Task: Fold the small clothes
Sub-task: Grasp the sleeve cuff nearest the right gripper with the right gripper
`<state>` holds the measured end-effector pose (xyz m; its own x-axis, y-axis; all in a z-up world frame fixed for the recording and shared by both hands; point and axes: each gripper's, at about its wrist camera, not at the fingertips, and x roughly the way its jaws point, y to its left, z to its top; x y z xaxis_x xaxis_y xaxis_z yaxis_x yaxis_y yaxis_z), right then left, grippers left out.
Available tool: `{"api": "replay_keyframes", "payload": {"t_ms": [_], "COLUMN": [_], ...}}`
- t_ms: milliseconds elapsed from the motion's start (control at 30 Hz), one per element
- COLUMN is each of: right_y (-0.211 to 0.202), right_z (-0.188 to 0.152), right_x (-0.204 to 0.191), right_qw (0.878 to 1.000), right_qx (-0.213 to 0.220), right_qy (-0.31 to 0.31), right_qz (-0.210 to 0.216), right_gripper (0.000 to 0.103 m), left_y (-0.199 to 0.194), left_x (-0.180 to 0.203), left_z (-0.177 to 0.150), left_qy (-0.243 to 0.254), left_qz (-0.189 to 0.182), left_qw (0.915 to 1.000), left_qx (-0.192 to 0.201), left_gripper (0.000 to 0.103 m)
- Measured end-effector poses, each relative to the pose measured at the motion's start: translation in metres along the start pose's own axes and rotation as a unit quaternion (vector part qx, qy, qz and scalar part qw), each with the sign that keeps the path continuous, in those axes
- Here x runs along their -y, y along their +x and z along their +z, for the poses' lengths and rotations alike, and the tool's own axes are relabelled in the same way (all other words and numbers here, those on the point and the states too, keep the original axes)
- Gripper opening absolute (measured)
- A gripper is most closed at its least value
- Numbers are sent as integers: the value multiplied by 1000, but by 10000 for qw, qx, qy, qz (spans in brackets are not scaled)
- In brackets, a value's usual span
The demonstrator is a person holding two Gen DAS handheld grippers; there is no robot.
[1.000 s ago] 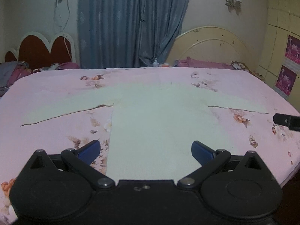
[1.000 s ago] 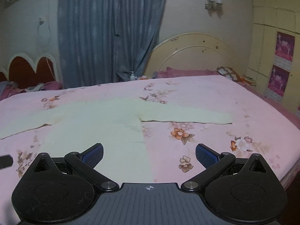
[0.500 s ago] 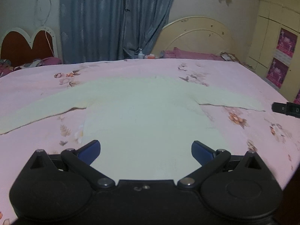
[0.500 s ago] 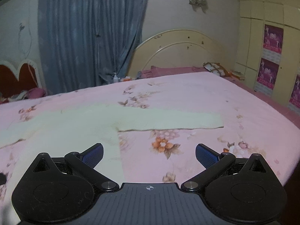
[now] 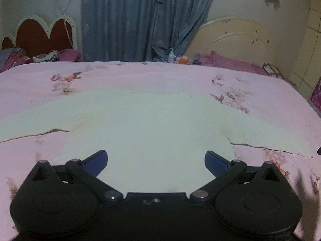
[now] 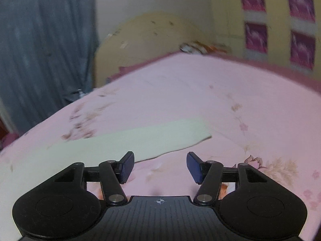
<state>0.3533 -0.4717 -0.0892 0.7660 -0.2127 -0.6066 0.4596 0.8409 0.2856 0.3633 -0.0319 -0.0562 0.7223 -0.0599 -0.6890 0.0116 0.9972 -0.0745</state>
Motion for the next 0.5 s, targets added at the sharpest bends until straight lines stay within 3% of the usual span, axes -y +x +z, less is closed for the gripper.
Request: {"api": "replay_keyframes", "payload": {"t_ms": [67, 167, 367, 500], "right_y": [22, 49, 91, 99], "right_z": [7, 13, 16, 17], "right_x": [16, 38, 75, 76], "right_qw": [9998, 9984, 9935, 9949], "right_qx": [-78, -226, -425, -321], "right_qy": [184, 481, 1020, 928], "right_qz": [-79, -170, -286, -226], "right_gripper": [58, 43, 42, 37], "left_y": [13, 31, 61, 72], "left_x": [13, 31, 57, 66], "left_z": [2, 4, 13, 18], "left_qy": [117, 261, 431, 447], "left_qz": [28, 19, -28, -33], "left_qw": [9999, 9994, 9981, 9979], "left_qx": [-89, -248, -432, -462], "left_gripper": [103, 103, 103, 103]}}
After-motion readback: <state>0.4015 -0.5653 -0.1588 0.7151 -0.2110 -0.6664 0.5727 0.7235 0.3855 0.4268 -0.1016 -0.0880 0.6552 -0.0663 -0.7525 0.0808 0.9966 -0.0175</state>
